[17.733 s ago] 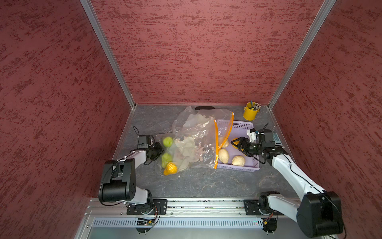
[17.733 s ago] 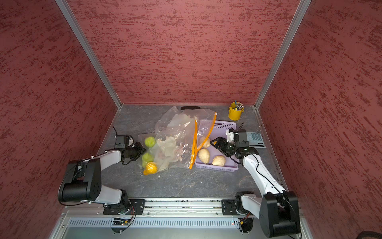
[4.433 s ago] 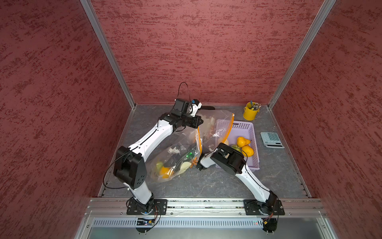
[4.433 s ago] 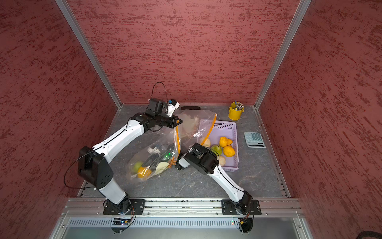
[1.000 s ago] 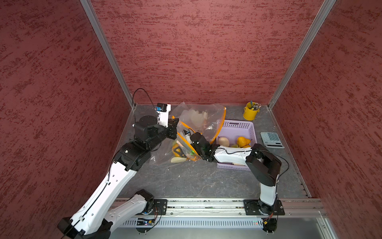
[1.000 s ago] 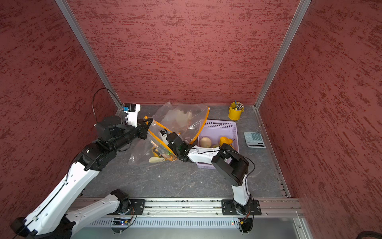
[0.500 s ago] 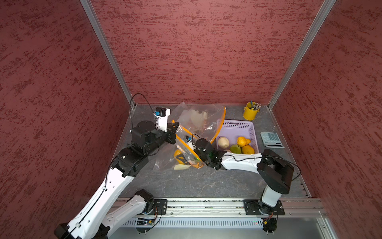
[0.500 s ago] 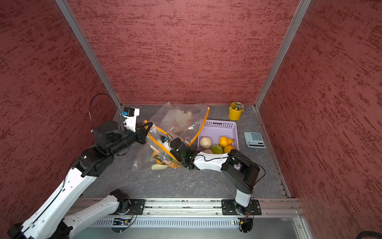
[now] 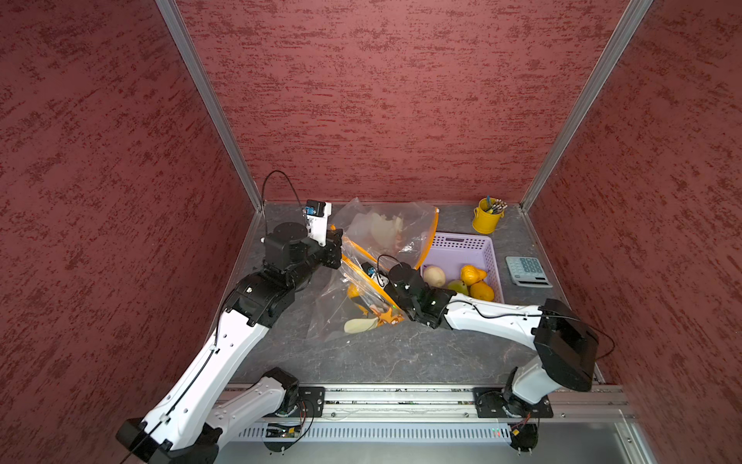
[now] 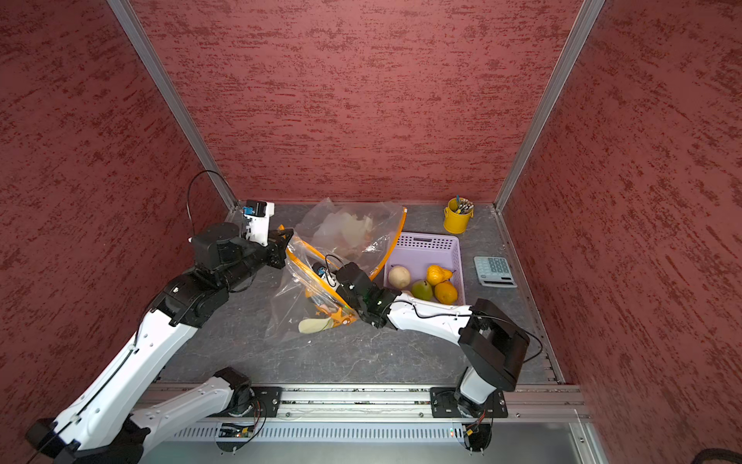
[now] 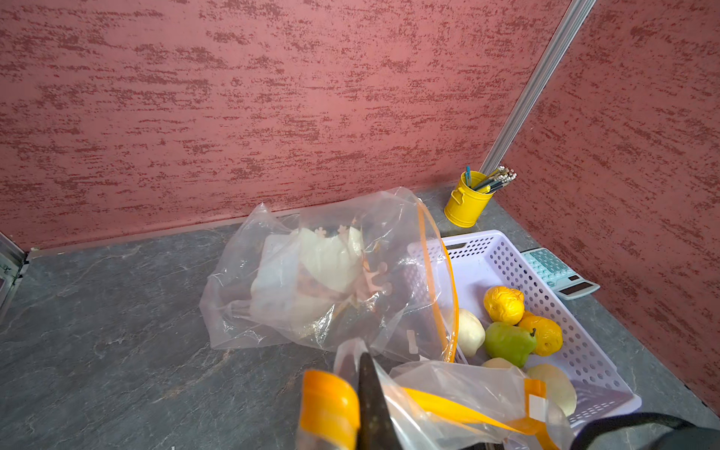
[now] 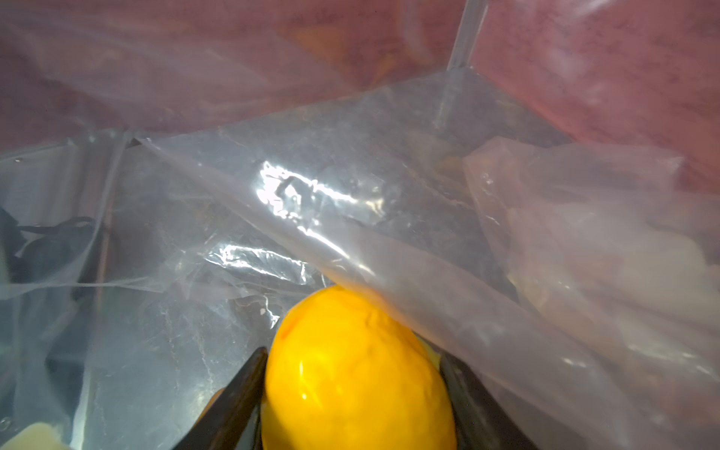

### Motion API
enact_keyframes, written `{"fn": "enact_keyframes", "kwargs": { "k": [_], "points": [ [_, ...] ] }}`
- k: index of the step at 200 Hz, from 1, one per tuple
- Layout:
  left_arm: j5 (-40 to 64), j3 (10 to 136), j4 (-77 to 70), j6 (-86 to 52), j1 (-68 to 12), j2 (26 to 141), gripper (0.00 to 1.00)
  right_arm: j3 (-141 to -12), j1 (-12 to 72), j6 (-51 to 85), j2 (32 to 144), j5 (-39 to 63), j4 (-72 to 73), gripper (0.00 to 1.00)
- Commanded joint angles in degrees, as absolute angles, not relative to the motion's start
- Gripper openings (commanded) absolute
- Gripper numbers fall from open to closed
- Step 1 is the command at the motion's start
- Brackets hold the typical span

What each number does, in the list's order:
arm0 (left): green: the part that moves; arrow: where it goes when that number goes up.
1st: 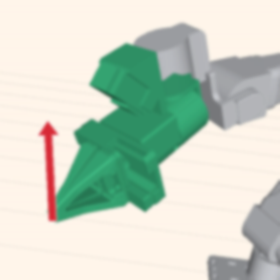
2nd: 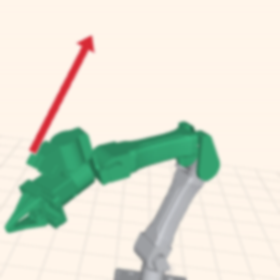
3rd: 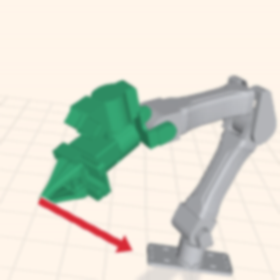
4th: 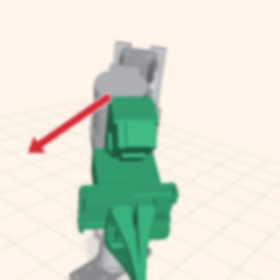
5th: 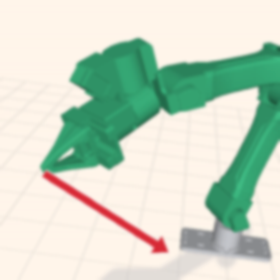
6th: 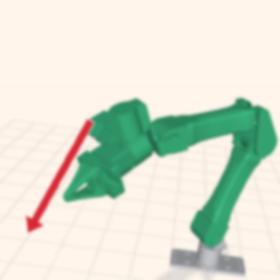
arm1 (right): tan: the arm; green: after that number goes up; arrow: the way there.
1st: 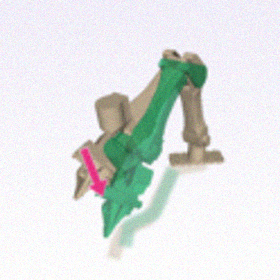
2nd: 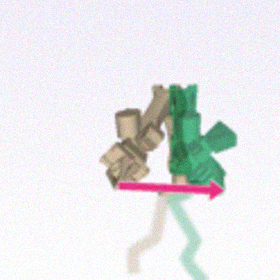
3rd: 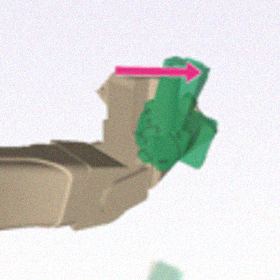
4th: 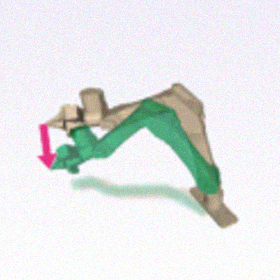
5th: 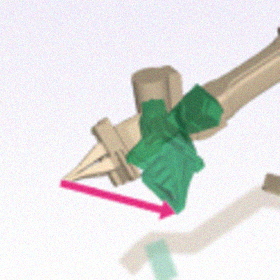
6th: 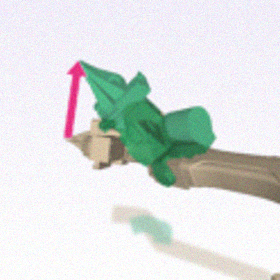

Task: Open the zip-top bag and take out the pear
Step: Pick up the pear from the zipper food storage bag.

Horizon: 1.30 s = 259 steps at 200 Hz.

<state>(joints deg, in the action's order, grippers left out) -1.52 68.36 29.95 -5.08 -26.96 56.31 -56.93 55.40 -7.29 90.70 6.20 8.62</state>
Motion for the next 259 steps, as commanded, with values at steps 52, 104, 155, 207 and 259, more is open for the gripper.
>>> {"fn": "enact_keyframes", "kwargs": {
  "k": [52,104,155,207,259],
  "points": [
    [-0.9,63.2,26.3,-6.7,-26.9,52.0,0.00,-60.7,48.3,0.9,81.2,8.1,6.5,0.28],
    [-4.9,62.7,24.7,-5.6,-28.3,55.0,0.00,-67.9,45.4,9.7,80.7,25.1,5.2,0.27],
    [-6.2,62.3,23.3,-5.8,-27.2,55.1,0.00,-62.9,40.9,26.1,76.9,32.8,21.0,0.24],
    [-6.8,62.9,25.0,-4.5,-25.2,53.7,0.00,-64.7,39.3,44.5,82.4,44.2,40.6,0.26],
    [-7.9,61.2,23.2,-5.8,-24.4,54.9,0.00,-70.3,38.2,66.7,88.0,45.8,62.1,0.25]
  ]
}}
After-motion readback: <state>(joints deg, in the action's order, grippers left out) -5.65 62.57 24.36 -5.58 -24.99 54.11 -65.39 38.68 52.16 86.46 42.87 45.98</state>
